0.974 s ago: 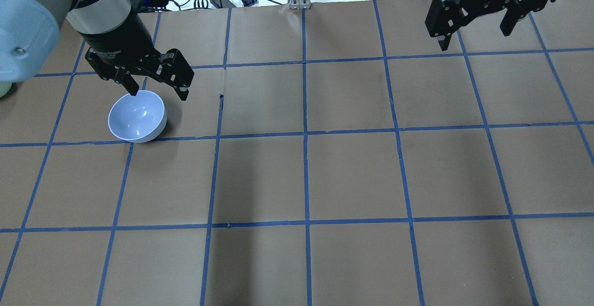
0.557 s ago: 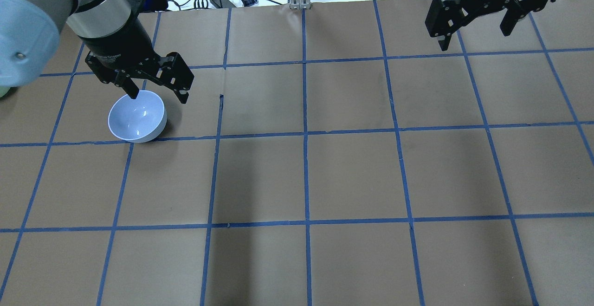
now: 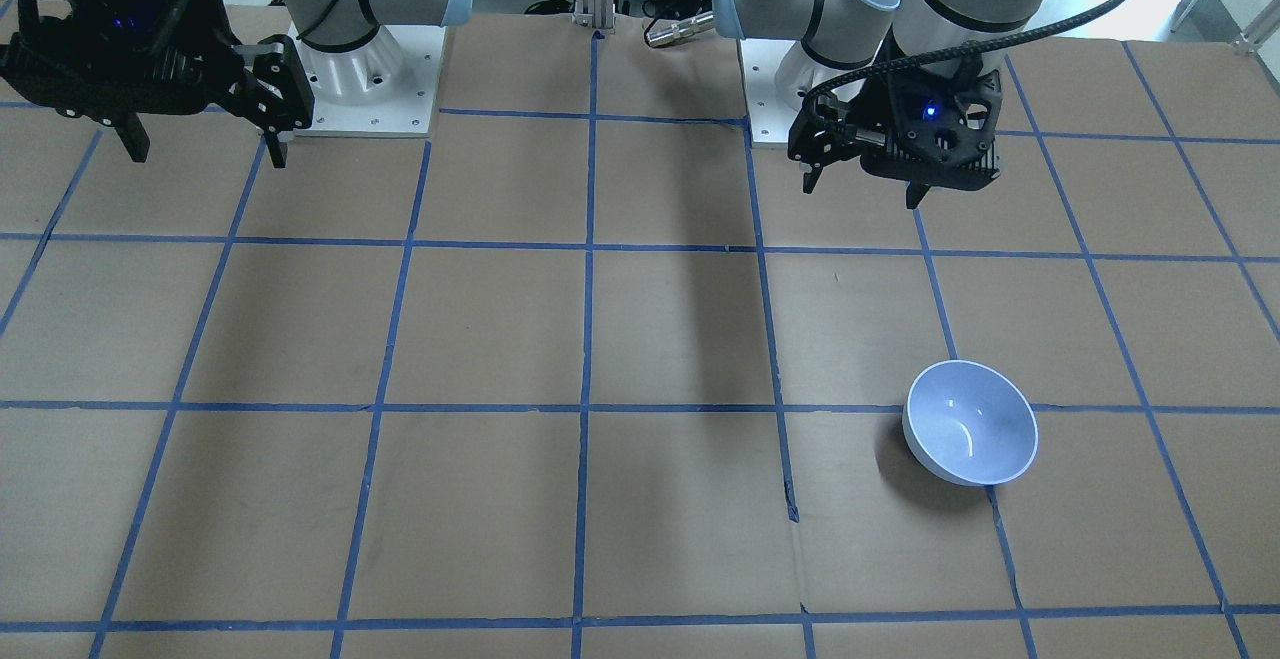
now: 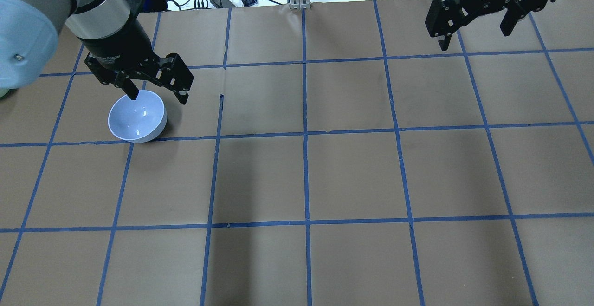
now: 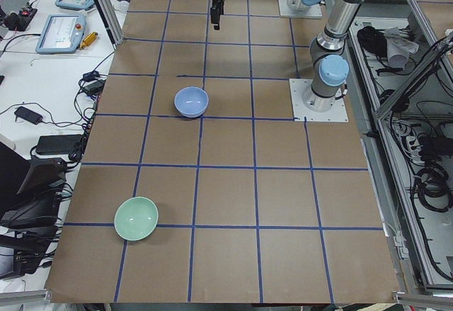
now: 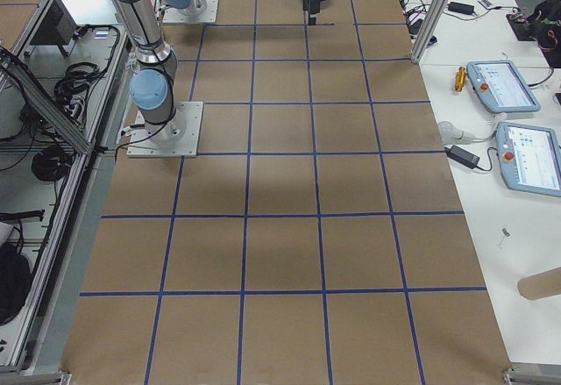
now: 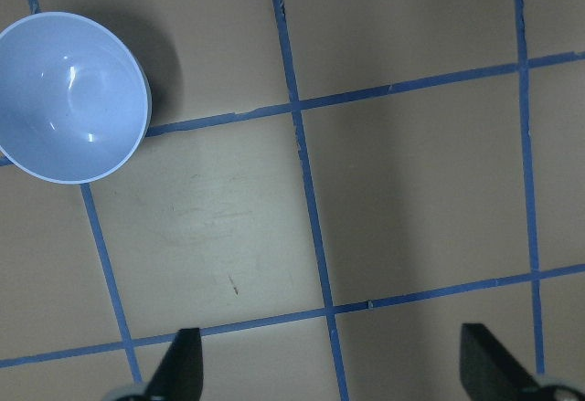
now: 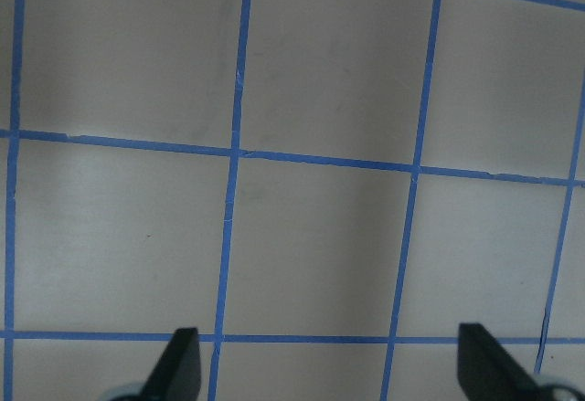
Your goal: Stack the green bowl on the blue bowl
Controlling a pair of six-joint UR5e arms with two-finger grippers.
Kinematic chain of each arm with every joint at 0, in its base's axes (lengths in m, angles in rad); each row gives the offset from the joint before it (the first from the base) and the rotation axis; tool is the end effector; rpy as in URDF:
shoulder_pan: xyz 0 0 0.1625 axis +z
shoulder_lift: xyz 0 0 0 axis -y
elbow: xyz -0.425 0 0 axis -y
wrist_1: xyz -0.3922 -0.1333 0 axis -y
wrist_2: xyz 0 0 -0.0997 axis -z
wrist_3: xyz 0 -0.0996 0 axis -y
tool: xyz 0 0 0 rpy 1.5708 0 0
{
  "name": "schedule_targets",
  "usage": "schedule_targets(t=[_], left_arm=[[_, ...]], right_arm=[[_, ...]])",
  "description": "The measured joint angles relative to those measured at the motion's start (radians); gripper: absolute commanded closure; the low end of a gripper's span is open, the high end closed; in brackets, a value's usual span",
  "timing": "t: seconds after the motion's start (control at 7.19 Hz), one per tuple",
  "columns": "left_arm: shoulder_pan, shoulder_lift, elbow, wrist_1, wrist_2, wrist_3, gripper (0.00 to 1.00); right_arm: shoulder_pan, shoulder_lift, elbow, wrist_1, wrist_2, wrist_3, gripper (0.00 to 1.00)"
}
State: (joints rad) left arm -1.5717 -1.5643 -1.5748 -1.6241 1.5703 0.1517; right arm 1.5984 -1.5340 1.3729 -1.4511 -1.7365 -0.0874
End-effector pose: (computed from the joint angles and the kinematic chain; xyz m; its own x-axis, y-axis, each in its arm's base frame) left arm -0.1338 -0.4838 0.4839 -0.9884 0.1518 0.0082 0.1520 0.9871 0.0501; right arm 0.1308 -0.5030 0.5561 -0.9799 -0.1075 0.1678 -0.1135 0.9932 -0.0269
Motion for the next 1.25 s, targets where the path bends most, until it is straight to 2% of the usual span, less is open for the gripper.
schedule_targets(t=[0.83, 1.25], left_arm=[[0.0, 0.014, -0.021, 0.001, -0.004, -0.01, 0.0], [0.001, 0.009, -0.033, 0.042, -0.007, 0.003, 0.0]], right_arm=[[0.0, 0.0, 0.0, 0.0, 0.0, 0.0, 0.0], [0.0, 0.0, 0.0, 0.0, 0.0, 0.0, 0.0]])
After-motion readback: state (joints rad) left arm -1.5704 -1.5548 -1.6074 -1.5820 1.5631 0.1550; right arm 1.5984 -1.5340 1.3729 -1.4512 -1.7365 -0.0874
